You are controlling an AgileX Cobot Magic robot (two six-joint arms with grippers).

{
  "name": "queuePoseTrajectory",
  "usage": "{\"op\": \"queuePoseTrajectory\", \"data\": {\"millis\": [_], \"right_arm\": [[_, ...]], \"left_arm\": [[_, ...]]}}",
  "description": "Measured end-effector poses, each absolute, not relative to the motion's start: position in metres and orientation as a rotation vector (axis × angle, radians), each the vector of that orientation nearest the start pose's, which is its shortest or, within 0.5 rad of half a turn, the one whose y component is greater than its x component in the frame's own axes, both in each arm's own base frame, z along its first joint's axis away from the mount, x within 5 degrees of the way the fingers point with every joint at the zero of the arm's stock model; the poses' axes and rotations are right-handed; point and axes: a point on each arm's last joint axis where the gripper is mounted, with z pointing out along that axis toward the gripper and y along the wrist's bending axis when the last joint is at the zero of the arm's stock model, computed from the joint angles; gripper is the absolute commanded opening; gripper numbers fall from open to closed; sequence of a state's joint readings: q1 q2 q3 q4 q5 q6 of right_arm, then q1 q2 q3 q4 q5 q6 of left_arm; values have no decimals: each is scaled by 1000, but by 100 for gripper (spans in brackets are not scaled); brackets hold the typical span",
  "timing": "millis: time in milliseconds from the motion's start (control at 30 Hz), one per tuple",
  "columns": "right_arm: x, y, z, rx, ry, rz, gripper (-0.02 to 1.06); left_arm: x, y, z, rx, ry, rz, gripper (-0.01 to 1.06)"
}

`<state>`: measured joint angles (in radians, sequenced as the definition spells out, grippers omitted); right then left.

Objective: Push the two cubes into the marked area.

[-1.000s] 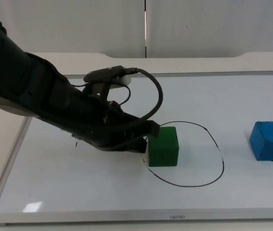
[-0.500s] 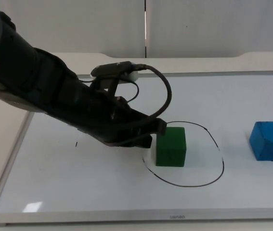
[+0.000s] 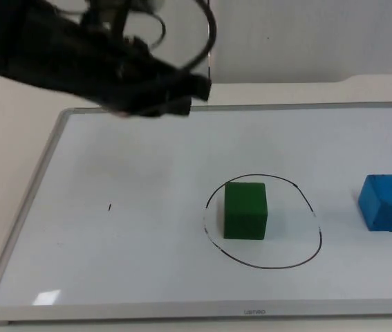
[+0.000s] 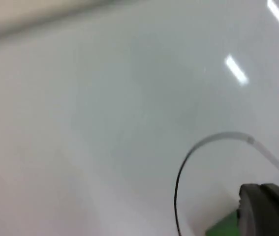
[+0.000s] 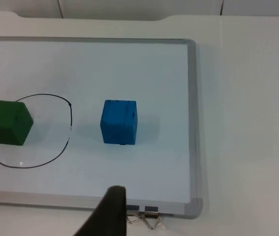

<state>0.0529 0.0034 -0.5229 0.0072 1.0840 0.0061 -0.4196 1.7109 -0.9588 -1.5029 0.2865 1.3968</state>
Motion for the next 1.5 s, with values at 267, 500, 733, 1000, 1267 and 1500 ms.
{"op": "queuePoseTrajectory", "data": {"millis": [267, 500, 733, 1000, 1267, 1500], "right_arm": [[-8, 0, 282, -48, 2048, 45, 105], [-8, 0, 282, -48, 2048, 45, 105], [-8, 0, 282, -46, 2048, 47, 105], [-8, 0, 282, -46, 2048, 47, 105], [-8, 0, 282, -46, 2048, 47, 105], [-8, 0, 282, -47, 2048, 49, 105]], "left_arm": [[264, -145, 323, 501, 1929, -605, 0], [216, -124, 371, 541, 1827, -580, 0], [185, -110, 385, 540, 1870, -577, 0], [140, -88, 391, 539, 1850, -551, 0], [93, -64, 356, 536, 1936, -513, 0], [52, -38, 348, 497, 1933, -424, 0]]}}
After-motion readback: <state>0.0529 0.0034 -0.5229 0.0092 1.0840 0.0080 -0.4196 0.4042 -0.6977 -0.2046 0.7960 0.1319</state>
